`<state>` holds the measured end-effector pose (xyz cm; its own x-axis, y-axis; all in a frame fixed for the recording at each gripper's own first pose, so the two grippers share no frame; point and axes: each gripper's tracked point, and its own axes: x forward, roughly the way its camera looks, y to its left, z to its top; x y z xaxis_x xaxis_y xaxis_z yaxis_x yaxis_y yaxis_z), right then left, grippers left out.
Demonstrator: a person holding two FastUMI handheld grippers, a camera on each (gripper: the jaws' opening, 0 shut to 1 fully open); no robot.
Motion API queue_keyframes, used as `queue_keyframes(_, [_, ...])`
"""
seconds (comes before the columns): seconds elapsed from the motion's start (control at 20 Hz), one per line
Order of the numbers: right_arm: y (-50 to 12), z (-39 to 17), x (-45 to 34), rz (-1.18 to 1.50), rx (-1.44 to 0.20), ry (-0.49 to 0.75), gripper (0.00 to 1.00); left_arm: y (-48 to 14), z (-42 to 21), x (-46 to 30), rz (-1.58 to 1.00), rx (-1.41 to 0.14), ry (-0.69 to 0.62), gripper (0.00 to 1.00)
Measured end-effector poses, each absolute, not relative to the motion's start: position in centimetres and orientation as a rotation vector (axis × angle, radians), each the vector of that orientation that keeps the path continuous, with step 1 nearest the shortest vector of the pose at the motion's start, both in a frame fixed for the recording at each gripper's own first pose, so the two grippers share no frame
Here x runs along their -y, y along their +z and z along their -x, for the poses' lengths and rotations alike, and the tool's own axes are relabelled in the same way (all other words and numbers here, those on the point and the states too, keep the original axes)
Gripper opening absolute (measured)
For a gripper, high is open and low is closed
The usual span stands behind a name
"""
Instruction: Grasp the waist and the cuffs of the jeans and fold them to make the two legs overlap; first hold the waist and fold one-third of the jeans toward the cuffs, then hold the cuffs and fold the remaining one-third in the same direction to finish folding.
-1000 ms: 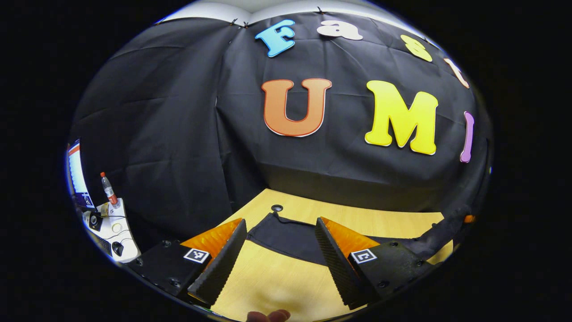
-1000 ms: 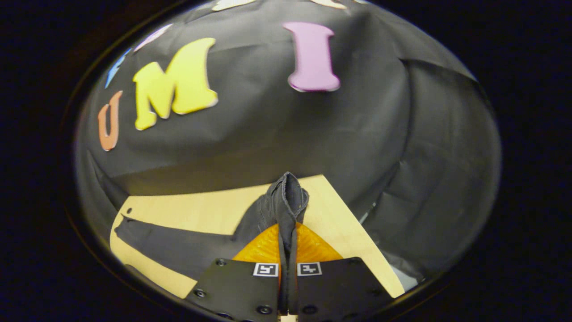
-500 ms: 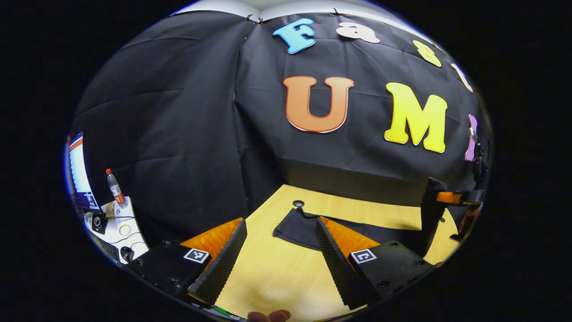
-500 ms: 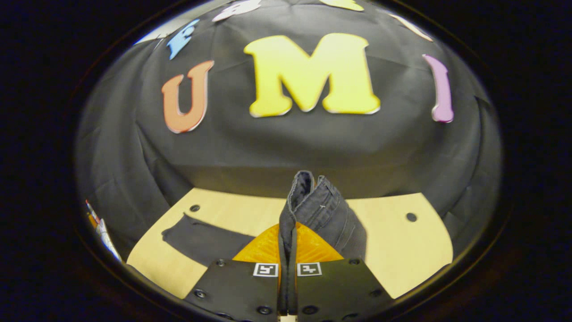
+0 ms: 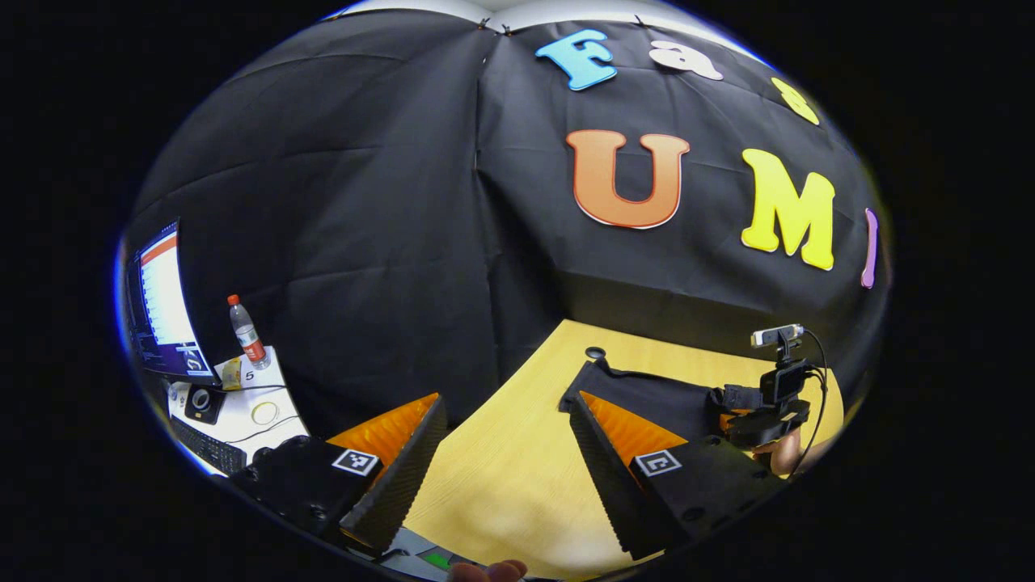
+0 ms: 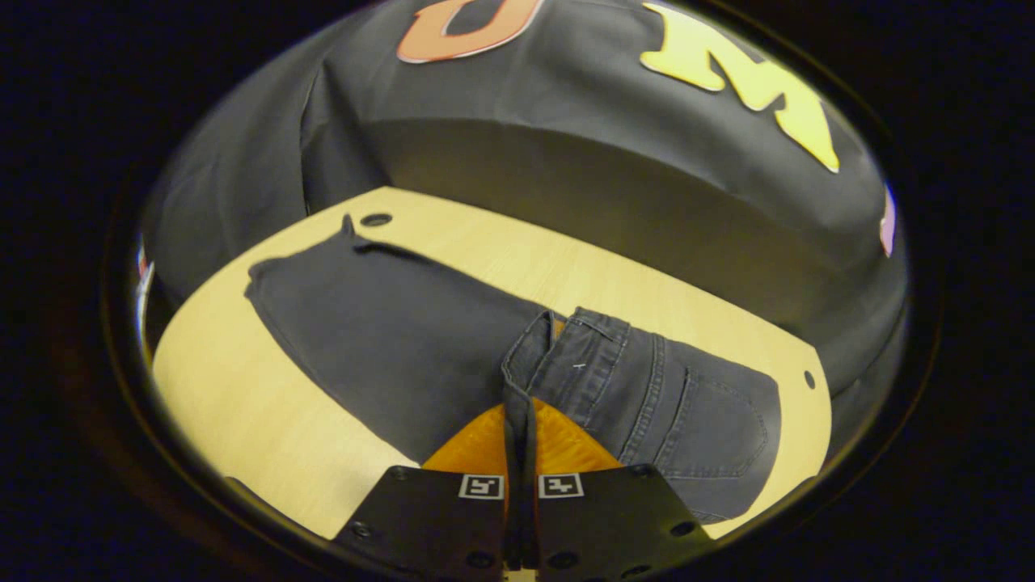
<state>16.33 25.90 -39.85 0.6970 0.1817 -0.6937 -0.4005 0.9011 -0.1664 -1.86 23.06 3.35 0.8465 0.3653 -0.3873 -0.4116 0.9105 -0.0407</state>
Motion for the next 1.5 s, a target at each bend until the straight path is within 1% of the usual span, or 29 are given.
queue_keyframes(0.05, [-39.8, -16.5, -26.1, 0.321, -0.725, 0.358, 0.01, 3.1, 1.9, -23.3, 0.132, -0.384, 0.414, 0.99])
queue_keyframes(0.1, [-39.7, -16.4, -26.3, 0.318, -0.725, 0.378, 0.13, 2.7, 1.8, -23.5, 0.139, -0.385, 0.414, 0.99])
queue_keyframes(0.15, [-39.2, -16.0, -26.6, 0.306, -0.723, 0.398, 0.19, 2.5, 1.6, -23.6, 0.149, -0.387, 0.410, 0.99])
queue_keyframes(0.2, [-38.5, -15.5, -26.8, 0.285, -0.723, 0.421, 0.34, 2.3, 1.3, -23.6, 0.159, -0.386, 0.405, 0.99])
queue_keyframes(0.25, [-37.6, -15.1, -26.8, 0.253, -0.721, 0.438, 0.35, 2.0, 1.0, -23.4, 0.167, -0.384, 0.393, 0.99])
queue_keyframes(0.35, [-35.0, -13.9, -26.1, 0.175, -0.707, 0.446, 0.69, 1.8, -0.2, -22.7, 0.170, -0.368, 0.353, 1.00])
queue_keyframes(0.4, [-33.7, -13.3, -25.3, 0.153, -0.705, 0.443, 0.86, 1.5, -1.1, -22.3, 0.187, -0.364, 0.325, 0.99])
queue_keyframes(0.55, [-28.1, -11.2, -22.0, 0.126, -0.664, 0.454, 0.88, 0.4, -4.0, -20.7, 0.360, -0.322, 0.211, 0.99])
queue_keyframes(0.65, [-24.1, -10.1, -19.2, 0.128, -0.621, 0.445, 0.89, -0.4, -6.6, -19.0, 0.547, -0.298, 0.099, 0.99])
queue_keyframes(0.7, [-22.7, -9.6, -17.5, 0.146, -0.613, 0.427, 0.87, -1.0, -8.0, -18.5, 0.653, -0.305, 0.073, 0.99])
queue_keyframes(0.75, [-21.4, -9.0, -15.9, 0.158, -0.611, 0.415, 0.87, -2.2, -8.5, -18.3, 0.760, -0.315, 0.071, 0.99])
queue_keyframes(0.85, [-18.4, -8.1, -12.5, 0.173, -0.587, 0.371, 0.88, -6.5, -9.8, -18.8, 0.977, -0.381, 0.093, 0.99])
queue_keyframes(0.9, [-17.2, -7.8, -10.9, 0.172, -0.578, 0.345, 0.87, -7.5, -10.2, -18.4, 1.082, -0.424, 0.099, 1.00])
queue_keyframes(0.95, [-16.3, -7.4, -9.5, 0.166, -0.578, 0.318, 0.87, -8.5, -10.4, -18.0, 1.187, -0.459, 0.100, 0.99])
queue_keyframes(1.0, [-15.9, -6.9, -8.2, 0.160, -0.588, 0.292, 0.90, -9.4, -10.6, -17.8, 1.283, -0.488, 0.100, 0.99])
queue_keyframes(1.05, [-15.6, -6.6, -6.8, 0.163, -0.589, 0.264, 0.89, -9.7, -10.7, -17.9, 1.351, -0.508, 0.109, 0.99])
queue_keyframes(1.1, [-15.3, -6.5, -5.3, 0.170, -0.583, 0.225, 0.93, -10.1, -10.7, -18.1, 1.385, -0.523, 0.126, 0.98])
queue_keyframes(1.25, [-15.5, -5.3, -3.0, 0.153, -0.597, 0.165, 0.97, -10.5, -11.4, -17.6, 1.405, -0.553, 0.157, 0.98])
queue_keyframes(1.3, [-15.7, -5.0, -2.6, 0.140, -0.609, 0.150, 0.97, -10.8, -11.6, -17.5, 1.409, -0.565, 0.161, 1.00])
queue_keyframes(1.35, [-15.9, -4.8, -2.1, 0.128, -0.617, 0.137, 0.96, -11.2, -11.9, -17.4, 1.403, -0.576, 0.169, 0.98])
queue_keyframes(1.45, [-15.9, -4.8, -1.6, 0.112, -0.623, 0.112, 0.97, -13.0, -12.3, -18.0, 1.353, -0.599, 0.212, 0.99])
queue_keyframes(1.5, [-16.0, -4.8, -1.6, 0.105, -0.625, 0.103, 0.97, -13.4, -12.7, -17.9, 1.344, -0.598, 0.212, 0.99])
